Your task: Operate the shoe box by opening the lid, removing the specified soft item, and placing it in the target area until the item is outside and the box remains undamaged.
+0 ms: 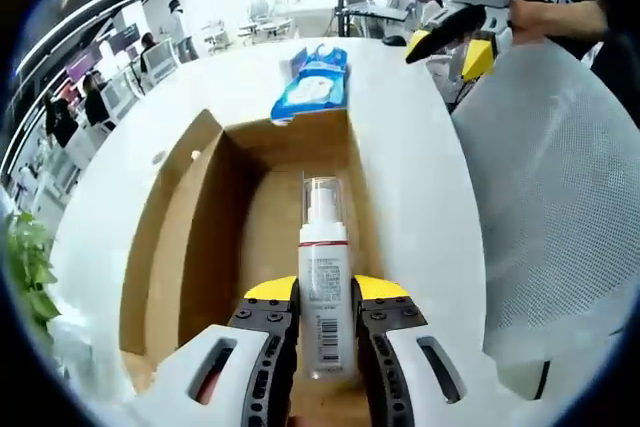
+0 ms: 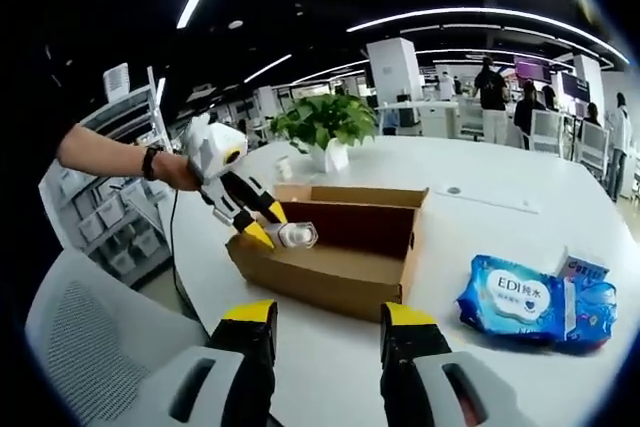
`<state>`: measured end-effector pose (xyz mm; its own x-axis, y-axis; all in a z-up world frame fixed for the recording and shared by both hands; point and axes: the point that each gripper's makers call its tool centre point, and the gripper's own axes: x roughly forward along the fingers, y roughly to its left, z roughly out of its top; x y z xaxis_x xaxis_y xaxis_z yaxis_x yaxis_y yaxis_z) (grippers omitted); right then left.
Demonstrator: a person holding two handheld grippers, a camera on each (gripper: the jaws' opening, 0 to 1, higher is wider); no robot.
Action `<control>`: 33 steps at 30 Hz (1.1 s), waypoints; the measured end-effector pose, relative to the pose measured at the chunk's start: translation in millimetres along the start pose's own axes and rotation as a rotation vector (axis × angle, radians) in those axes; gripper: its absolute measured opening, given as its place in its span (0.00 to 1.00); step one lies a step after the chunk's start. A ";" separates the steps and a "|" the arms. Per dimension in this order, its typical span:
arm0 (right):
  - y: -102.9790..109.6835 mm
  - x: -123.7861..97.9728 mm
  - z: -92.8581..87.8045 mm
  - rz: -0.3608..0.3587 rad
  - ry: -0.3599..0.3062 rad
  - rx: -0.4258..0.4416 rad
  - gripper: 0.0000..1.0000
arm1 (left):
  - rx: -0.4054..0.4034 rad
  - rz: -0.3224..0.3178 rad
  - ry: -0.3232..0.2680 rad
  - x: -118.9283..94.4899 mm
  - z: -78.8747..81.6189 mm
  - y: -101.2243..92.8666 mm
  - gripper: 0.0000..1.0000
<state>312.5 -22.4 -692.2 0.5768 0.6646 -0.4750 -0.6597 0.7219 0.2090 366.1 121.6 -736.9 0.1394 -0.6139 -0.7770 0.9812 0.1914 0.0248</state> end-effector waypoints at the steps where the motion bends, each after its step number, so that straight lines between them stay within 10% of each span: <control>1: 2.4 1.8 1.8 0.014 0.002 -0.007 0.38 | 0.014 -0.008 -0.011 -0.7 6.1 -4.9 0.19; 17: 31.9 4.3 27.3 0.176 -0.024 -0.119 0.37 | 0.162 -0.199 -0.160 -2.9 88.2 -71.8 0.19; 33: 60.3 -14.2 3.5 0.371 0.054 -0.165 0.23 | 0.220 -0.400 -0.195 -0.3 100.5 -117.2 0.19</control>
<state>266.2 12.4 -669.9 0.2619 0.8599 -0.4382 -0.8891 0.3916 0.2370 264.5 22.4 -676.4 -0.2520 -0.7422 -0.6211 0.9649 -0.2415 -0.1030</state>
